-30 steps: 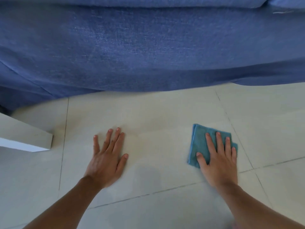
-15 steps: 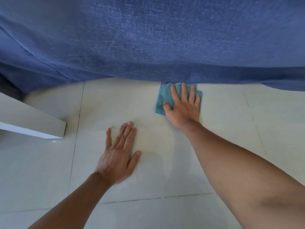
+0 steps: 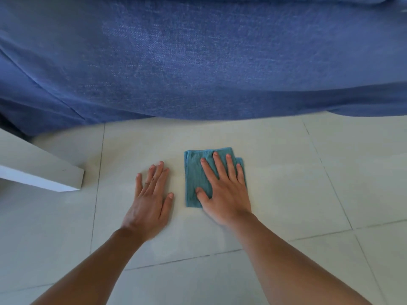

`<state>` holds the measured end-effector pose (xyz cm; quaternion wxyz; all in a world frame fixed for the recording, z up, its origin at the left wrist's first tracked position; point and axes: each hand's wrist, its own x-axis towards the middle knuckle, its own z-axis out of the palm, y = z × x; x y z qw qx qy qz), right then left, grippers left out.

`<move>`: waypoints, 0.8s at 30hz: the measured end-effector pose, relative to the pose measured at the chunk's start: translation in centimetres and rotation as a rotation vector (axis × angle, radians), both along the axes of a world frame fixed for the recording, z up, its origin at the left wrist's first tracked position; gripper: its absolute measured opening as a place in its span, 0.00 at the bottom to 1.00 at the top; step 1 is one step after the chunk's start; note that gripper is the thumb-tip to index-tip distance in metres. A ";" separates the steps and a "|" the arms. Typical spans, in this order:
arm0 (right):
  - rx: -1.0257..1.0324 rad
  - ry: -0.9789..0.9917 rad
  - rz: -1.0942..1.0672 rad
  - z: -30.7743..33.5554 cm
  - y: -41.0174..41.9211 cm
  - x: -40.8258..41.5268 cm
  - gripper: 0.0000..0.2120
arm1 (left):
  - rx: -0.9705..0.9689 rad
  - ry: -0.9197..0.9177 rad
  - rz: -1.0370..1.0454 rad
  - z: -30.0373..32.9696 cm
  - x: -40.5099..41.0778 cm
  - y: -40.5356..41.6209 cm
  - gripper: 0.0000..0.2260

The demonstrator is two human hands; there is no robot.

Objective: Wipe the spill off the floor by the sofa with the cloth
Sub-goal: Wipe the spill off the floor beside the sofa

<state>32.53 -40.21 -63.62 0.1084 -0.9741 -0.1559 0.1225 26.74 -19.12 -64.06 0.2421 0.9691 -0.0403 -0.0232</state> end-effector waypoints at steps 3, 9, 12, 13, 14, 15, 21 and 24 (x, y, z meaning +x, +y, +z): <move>-0.009 0.018 -0.027 0.4 -1.8 -2.7 0.38 | 0.057 0.012 -0.010 0.0 0.0 0.0 0.30; -0.046 -0.032 -0.075 0.2 -8.1 -6.0 0.38 | 0.191 0.034 -0.073 -0.2 0.0 -0.2 0.29; -0.123 -0.068 -0.255 -0.2 -12.5 -4.5 0.38 | 0.201 0.033 -0.076 -0.3 0.0 -0.2 0.29; -0.149 -0.075 -0.322 -0.3 -13.6 -3.8 0.38 | 0.203 0.031 -0.076 -0.3 -0.1 -0.2 0.29; -0.168 -0.074 -0.379 -0.3 -14.4 -2.9 0.39 | 0.203 0.029 -0.075 -0.4 -0.1 -0.2 0.29; -0.181 -0.068 -0.426 -0.3 -14.9 -1.9 0.40 | 0.201 0.026 -0.075 -0.4 -0.1 -0.2 0.29; -0.199 -0.038 -0.442 -0.2 -12.3 5.6 0.36 | 0.127 0.010 -0.032 0.1 -0.1 0.1 0.29; -0.188 -0.032 -0.319 0.0 -7.5 8.1 0.35 | 0.143 0.027 0.022 0.3 -1.5 2.0 0.28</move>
